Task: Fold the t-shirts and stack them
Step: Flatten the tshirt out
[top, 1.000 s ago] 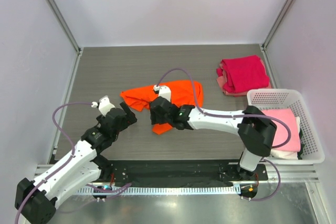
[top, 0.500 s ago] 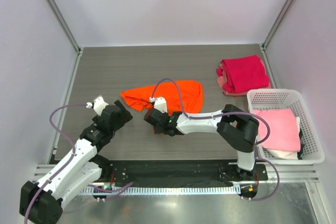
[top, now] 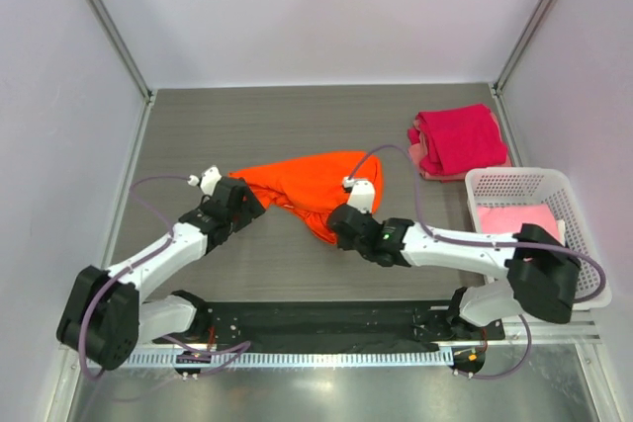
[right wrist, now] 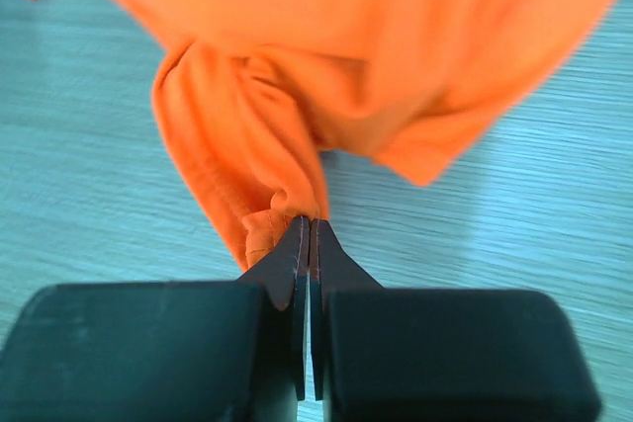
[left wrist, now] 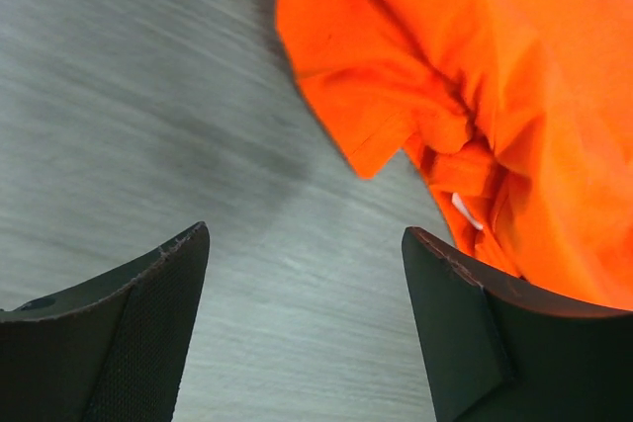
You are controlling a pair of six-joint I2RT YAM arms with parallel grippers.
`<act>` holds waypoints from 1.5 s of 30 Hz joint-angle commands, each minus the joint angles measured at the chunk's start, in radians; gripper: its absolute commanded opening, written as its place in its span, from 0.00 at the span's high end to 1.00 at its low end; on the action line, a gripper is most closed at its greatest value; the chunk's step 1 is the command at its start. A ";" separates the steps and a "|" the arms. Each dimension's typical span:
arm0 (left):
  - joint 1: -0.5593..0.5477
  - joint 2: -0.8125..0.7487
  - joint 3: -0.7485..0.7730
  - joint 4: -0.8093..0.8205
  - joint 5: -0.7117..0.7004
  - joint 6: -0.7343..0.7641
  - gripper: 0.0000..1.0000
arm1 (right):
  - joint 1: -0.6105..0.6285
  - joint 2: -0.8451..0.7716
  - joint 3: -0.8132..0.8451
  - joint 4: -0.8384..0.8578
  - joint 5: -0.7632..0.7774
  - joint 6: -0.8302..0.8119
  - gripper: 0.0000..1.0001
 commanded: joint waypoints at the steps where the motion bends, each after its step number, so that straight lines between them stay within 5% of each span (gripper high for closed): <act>1: 0.010 0.082 0.047 0.109 0.031 -0.025 0.21 | -0.024 -0.086 -0.058 0.009 0.034 0.041 0.99; 12: 0.019 0.337 0.157 0.164 -0.011 -0.108 0.42 | -0.047 -0.162 -0.118 0.021 0.013 0.021 0.98; 16: 0.037 0.392 0.200 0.175 -0.061 -0.104 0.60 | -0.047 -0.170 -0.134 0.033 -0.021 -0.003 0.53; 22: 0.086 0.486 0.245 0.220 0.004 -0.045 0.97 | -0.046 -0.104 -0.108 0.116 -0.131 -0.063 0.42; 34: 0.106 0.389 0.197 0.227 0.066 0.019 1.00 | -0.046 0.102 -0.052 0.280 -0.210 -0.070 0.37; 38: 0.109 0.337 0.202 0.200 0.072 0.042 1.00 | -0.046 0.139 -0.036 0.289 -0.214 -0.073 0.39; 42: 0.111 0.291 0.200 0.175 0.072 0.059 1.00 | -0.047 0.127 -0.019 0.233 -0.127 -0.068 0.99; 45: 0.114 0.245 0.208 0.145 0.064 0.073 1.00 | -0.071 0.076 -0.015 0.168 -0.088 -0.066 0.99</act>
